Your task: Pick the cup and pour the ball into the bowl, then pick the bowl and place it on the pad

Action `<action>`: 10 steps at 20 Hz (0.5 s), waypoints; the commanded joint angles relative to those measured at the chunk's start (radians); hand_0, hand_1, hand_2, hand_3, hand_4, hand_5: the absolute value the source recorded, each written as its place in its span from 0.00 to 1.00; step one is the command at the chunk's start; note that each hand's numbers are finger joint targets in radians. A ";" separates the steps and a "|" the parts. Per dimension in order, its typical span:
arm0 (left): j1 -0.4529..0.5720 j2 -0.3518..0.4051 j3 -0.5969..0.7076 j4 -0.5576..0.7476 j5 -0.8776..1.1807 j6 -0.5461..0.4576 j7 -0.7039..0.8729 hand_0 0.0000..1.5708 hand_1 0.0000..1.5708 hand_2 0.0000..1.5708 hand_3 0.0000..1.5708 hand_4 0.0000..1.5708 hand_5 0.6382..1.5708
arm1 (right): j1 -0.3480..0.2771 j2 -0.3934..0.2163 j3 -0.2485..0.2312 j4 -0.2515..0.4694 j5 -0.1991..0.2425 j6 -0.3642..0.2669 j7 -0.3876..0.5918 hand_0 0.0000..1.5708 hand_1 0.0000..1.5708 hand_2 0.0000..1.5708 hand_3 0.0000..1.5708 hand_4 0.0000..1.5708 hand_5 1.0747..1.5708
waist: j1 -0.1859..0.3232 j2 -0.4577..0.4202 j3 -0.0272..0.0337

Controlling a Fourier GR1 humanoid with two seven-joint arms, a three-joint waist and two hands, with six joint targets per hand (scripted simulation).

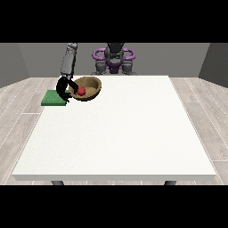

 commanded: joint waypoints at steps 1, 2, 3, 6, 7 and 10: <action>0.018 0.042 0.026 0.067 -0.006 -0.010 -0.002 0.00 0.00 0.00 0.00 0.76 0.97 | -0.043 -0.167 0.021 0.007 0.046 0.009 0.224 1.00 1.00 1.00 0.65 0.66 0.97 | -0.058 -0.039 0.0034; 0.108 0.016 0.038 0.108 -0.036 -0.037 -0.102 0.00 0.00 0.00 0.00 0.76 0.97 | -0.026 -0.142 0.049 -0.034 0.057 -0.003 0.271 1.00 1.00 1.00 0.62 0.67 0.97 | -0.088 -0.069 0.0017; 0.071 0.053 0.059 0.100 -0.019 -0.042 -0.111 0.00 0.00 0.00 0.00 0.76 0.97 | -0.059 -0.205 0.023 -0.018 0.045 0.043 0.250 1.00 1.00 1.00 0.62 0.67 0.97 | -0.082 -0.008 0.0044; 0.104 0.041 0.023 0.102 -0.024 -0.044 -0.054 0.00 0.00 0.00 0.00 0.77 0.97 | -0.065 -0.238 0.063 -0.020 0.089 0.048 0.341 1.00 1.00 1.00 0.46 0.67 0.98 | -0.091 -0.104 0.0056; 0.082 0.033 0.029 0.095 -0.043 0.004 -0.081 0.00 0.00 0.00 0.00 0.76 0.97 | -0.112 -0.304 0.045 -0.025 0.075 0.111 0.340 1.00 1.00 1.00 0.45 0.67 0.99 | -0.107 -0.055 0.0060; 0.093 0.039 0.033 0.110 -0.052 0.022 -0.106 0.00 0.00 0.00 0.00 0.76 0.97 | -0.141 -0.303 0.012 -0.028 0.037 0.125 0.400 1.00 1.00 1.00 0.43 0.68 0.99 | -0.133 -0.059 0.0064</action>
